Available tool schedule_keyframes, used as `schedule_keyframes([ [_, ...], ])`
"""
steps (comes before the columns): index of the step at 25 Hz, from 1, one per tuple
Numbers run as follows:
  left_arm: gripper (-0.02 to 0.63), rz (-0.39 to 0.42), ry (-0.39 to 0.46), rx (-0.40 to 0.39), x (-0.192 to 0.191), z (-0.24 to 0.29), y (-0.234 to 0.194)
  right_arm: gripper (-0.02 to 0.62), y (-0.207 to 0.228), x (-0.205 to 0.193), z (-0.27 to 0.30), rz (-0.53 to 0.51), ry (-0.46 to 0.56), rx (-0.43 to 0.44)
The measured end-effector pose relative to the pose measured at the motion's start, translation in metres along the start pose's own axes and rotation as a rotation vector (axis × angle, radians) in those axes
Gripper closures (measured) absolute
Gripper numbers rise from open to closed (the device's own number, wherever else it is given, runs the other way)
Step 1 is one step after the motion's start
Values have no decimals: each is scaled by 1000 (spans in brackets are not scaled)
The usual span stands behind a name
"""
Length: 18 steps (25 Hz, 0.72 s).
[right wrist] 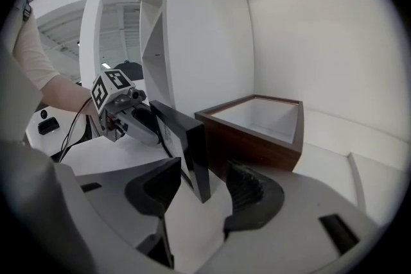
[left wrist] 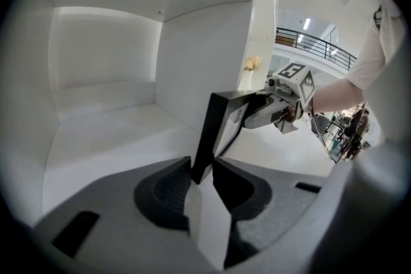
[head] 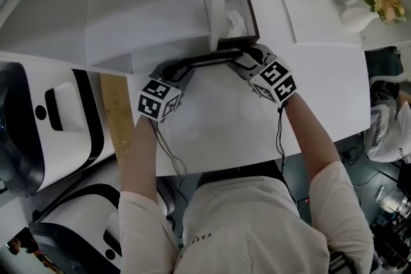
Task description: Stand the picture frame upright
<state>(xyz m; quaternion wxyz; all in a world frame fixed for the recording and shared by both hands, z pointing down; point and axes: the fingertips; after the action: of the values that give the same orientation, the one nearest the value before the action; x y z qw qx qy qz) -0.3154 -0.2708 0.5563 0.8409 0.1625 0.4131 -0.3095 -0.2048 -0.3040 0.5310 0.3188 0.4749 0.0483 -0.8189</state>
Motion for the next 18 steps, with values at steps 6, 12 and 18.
schedule_keyframes([
  [6,515,-59,26,26,4,-7,-4,380,-1,4,-5,69,23,-8],
  [12,515,-71,21,30,6,-15,0,380,-4,1,-12,97,18,-22],
  [18,515,-112,29,85,2,-32,-5,380,-5,2,-24,107,30,-56],
])
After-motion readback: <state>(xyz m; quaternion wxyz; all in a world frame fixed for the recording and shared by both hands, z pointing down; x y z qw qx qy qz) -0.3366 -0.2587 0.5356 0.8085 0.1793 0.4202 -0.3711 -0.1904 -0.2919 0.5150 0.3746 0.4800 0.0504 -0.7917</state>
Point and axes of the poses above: the fingertips, and each gripper's own axes: z forward along the fingers, y to its right, x out of its top, and after that the axes turned 12 degrees about z, right-handed
